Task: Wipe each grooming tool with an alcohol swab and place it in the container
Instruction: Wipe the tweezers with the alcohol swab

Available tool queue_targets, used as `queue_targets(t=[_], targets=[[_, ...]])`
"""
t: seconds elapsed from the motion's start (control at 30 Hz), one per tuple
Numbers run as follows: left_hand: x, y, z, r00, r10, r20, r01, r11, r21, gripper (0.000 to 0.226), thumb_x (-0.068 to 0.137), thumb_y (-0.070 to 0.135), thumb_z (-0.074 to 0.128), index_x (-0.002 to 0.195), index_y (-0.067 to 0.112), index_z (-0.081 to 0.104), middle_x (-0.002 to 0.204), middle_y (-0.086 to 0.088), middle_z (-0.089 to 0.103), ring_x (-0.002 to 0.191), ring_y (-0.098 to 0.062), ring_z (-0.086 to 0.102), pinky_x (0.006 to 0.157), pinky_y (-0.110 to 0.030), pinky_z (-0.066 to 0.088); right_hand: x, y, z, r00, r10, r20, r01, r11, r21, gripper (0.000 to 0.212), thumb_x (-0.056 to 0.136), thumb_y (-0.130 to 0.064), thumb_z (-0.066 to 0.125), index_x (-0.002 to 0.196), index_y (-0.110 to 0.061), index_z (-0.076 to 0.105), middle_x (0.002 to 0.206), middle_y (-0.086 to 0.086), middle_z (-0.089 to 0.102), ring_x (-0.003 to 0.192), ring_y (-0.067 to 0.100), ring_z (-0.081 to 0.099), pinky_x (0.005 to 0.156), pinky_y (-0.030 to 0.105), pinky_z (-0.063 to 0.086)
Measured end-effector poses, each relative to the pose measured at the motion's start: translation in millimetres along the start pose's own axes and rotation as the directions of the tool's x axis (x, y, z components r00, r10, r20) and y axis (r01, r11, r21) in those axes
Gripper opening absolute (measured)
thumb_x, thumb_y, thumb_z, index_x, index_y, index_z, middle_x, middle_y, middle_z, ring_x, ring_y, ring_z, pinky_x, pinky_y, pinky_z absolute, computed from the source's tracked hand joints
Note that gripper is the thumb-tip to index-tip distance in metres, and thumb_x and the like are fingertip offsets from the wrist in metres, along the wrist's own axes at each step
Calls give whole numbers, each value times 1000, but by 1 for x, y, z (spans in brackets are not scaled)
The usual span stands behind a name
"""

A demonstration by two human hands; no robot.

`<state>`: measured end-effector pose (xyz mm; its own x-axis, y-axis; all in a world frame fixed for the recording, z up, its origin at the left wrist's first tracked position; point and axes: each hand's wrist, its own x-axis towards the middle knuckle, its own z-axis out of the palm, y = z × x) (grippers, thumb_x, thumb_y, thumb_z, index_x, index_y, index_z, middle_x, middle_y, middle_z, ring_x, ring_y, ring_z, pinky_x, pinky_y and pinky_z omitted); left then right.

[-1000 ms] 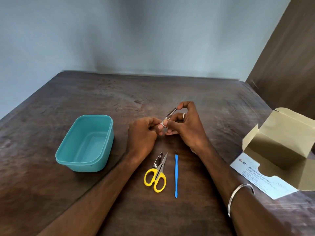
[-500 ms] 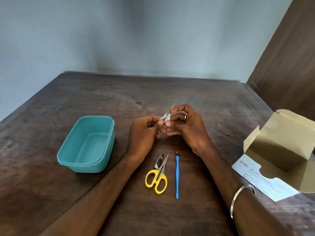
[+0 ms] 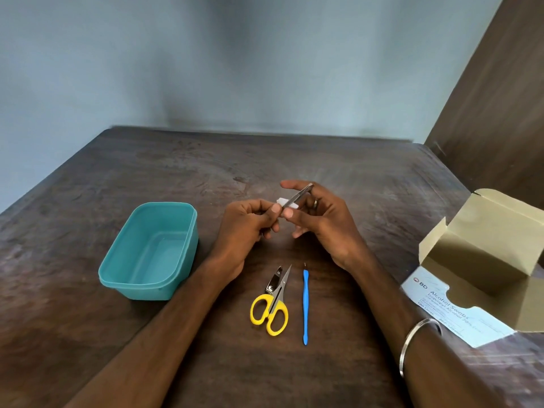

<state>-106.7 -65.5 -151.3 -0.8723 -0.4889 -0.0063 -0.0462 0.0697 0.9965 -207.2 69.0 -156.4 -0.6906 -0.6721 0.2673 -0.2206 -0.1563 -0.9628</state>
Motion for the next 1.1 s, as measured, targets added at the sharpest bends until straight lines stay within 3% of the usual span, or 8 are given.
queue_targets(t=[0.07,0.13,0.23,0.37,0.53,0.7,0.87,1.1], targets=[[0,1,-2,999,-22,44,21,1000,13,18,96,18,58,92,7,73,67,-3,64,58,-11,50,52,-19,41,-1,0,-4,999,-8,32,8,1000,10,43,85,-4,74,124,-20,67,91,23,65,78,27,67,61,40,57],[1,2,-4,995,-42,91,41,999,23,19,96,17,58,90,6,73,64,-2,62,59,-13,49,53,-22,40,-1,0,-7,997,-12,72,11,1000,14,37,85,-1,72,121,-11,68,106,8,72,92,39,69,60,39,57],[2,4,-9,985,-59,163,59,998,8,21,94,13,58,78,5,69,58,-3,58,56,-12,47,55,-24,38,-2,0,-10,990,6,142,0,999,-41,26,87,-1,70,111,6,68,124,-4,71,100,30,71,64,40,56],[3,6,-13,973,-80,218,81,997,2,23,93,7,56,73,4,67,55,-4,55,52,-10,45,57,-26,37,-3,0,-8,990,-1,142,11,997,-75,21,83,-2,73,101,8,71,102,0,76,85,16,71,63,41,53],[5,3,-16,965,-85,249,93,995,-20,29,92,21,62,94,-8,69,60,-5,57,57,-12,46,56,-23,40,-1,0,-7,997,-67,25,67,998,-16,26,73,-5,79,88,14,69,89,32,67,68,35,60,56,33,50],[5,3,-16,967,-61,246,74,996,-43,31,89,31,64,94,1,73,75,-10,68,66,-19,55,62,-28,46,-1,2,-6,999,-52,12,52,999,-14,17,76,-16,78,83,-2,71,74,11,70,58,19,61,57,36,50],[3,3,-9,991,34,131,-18,993,-121,18,88,12,68,104,8,71,85,-13,76,69,-26,67,68,-33,55,1,4,-7,995,-29,-91,26,999,-32,17,80,-14,80,82,0,71,69,12,67,54,24,59,55,37,50],[-1,2,-4,977,208,43,-211,974,86,29,84,0,71,110,11,73,86,-5,78,73,-21,75,70,-28,61,0,1,-5,997,57,-47,-60,996,-65,2,88,-14,74,88,-12,74,66,-1,69,56,20,60,55,37,54]])
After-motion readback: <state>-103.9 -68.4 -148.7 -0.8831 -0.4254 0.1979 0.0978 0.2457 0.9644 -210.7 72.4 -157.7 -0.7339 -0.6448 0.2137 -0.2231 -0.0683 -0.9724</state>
